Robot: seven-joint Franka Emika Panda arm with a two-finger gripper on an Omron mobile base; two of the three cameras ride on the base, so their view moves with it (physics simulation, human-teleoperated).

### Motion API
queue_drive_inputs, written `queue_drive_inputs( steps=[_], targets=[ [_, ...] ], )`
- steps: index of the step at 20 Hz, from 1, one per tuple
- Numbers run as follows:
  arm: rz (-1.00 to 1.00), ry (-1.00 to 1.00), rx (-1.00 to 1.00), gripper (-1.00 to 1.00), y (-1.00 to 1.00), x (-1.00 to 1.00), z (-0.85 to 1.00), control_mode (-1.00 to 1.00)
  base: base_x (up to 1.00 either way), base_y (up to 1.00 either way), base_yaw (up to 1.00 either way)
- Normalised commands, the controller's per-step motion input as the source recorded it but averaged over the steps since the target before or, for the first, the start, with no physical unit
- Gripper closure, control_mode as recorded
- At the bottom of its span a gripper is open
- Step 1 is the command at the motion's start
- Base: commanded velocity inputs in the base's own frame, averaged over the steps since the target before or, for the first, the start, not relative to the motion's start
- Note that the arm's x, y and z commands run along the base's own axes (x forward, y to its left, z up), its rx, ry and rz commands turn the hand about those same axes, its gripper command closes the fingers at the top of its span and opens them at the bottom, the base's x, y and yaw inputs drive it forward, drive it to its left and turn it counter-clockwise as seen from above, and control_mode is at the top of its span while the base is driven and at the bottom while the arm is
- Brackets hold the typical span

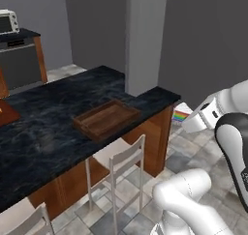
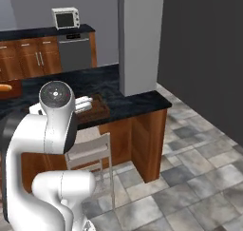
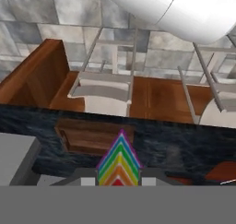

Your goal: Take the cake and cupcake from the fridge and place them on the empty tray on the dining counter.

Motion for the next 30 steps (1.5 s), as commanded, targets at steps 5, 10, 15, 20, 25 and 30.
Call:
queue_drive_inputs(
  steps=[5, 10, 15, 20, 25, 30],
  targets=[
    [0.00, 0.00, 0.00, 1.00, 0.00, 0.00, 0.00, 1.00, 0.46, -0.13, 0.30],
    [0.00, 0.00, 0.00, 1.00, 0.00, 0.00, 0.00, 1.00, 0.51, -0.28, 0.30],
    [0.00, 0.00, 0.00, 1.00, 0.00, 0.00, 0.00, 1.00, 0.47, -0.27, 0.30],
    [0.00, 0.00, 0.00, 1.00, 0.00, 0.00, 0.00, 1.00, 0.43, -0.24, 0.29],
    [0.00, 0.00, 0.00, 1.00, 0.00, 0.00, 0.00, 1.00, 0.34, -0.17, 0.28],
    [0.00, 0.00, 0.00, 1.00, 0.00, 0.00, 0.00, 1.00, 0.33, -0.12, 0.26]
  ],
)
